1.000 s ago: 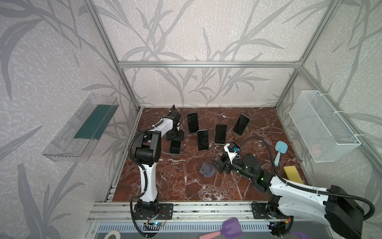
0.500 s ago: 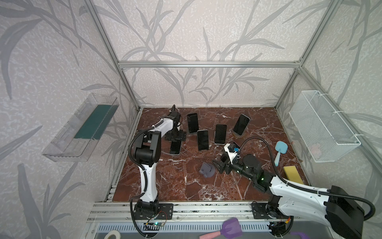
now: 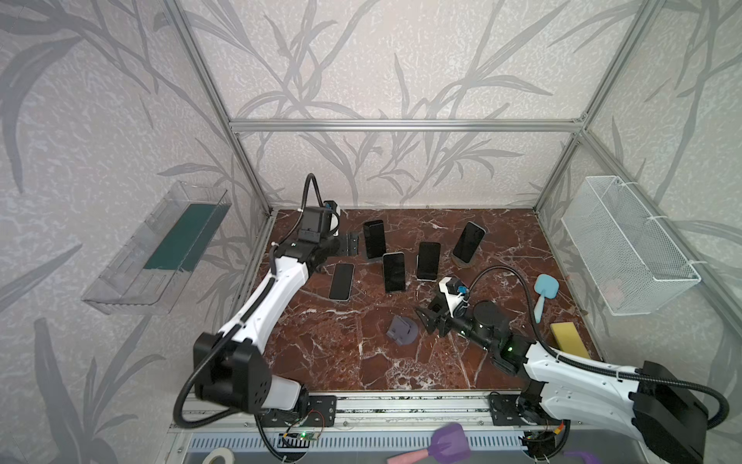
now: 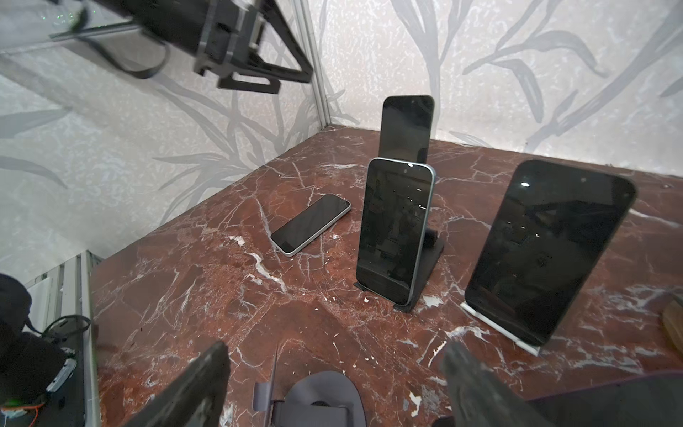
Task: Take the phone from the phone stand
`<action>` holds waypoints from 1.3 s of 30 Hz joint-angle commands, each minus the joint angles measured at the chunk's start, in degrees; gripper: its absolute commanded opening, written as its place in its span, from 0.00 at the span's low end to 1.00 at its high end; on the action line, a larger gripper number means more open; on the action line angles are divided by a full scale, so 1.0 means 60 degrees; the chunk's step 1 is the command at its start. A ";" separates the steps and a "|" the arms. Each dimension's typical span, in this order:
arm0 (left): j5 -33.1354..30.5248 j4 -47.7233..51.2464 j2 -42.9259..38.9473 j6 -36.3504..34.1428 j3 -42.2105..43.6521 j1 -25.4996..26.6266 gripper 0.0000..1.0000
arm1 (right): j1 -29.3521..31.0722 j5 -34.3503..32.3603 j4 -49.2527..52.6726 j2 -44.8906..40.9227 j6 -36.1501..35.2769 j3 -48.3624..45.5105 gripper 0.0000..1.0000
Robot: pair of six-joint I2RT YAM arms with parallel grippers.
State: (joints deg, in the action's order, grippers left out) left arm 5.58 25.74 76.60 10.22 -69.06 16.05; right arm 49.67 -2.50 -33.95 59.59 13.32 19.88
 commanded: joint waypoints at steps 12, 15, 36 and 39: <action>0.0241 -0.4140 -0.2915 0.0401 0.5246 0.4589 0.95 | 0.0056 -0.0940 0.0657 -0.0924 0.0009 0.0005 0.89; -0.0030 -0.4694 -0.2573 0.0159 0.5684 0.5249 0.94 | 0.0057 -0.0933 0.0731 -0.1068 -0.0023 -0.0001 0.89; -0.0646 -0.5224 -0.0707 -0.0213 0.6237 0.5976 0.88 | 0.0057 -0.0667 0.0679 -0.0879 0.0050 0.0027 0.91; -0.0987 -0.5378 -0.0902 -0.0171 0.6430 0.5982 0.87 | 0.0057 -0.0647 0.0650 -0.0868 0.0065 0.0027 0.91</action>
State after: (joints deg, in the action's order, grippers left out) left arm 2.24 -5.28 72.16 9.47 -31.88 51.70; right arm 49.67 -6.66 -29.23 54.39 13.67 19.88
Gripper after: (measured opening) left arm 0.872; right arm 0.911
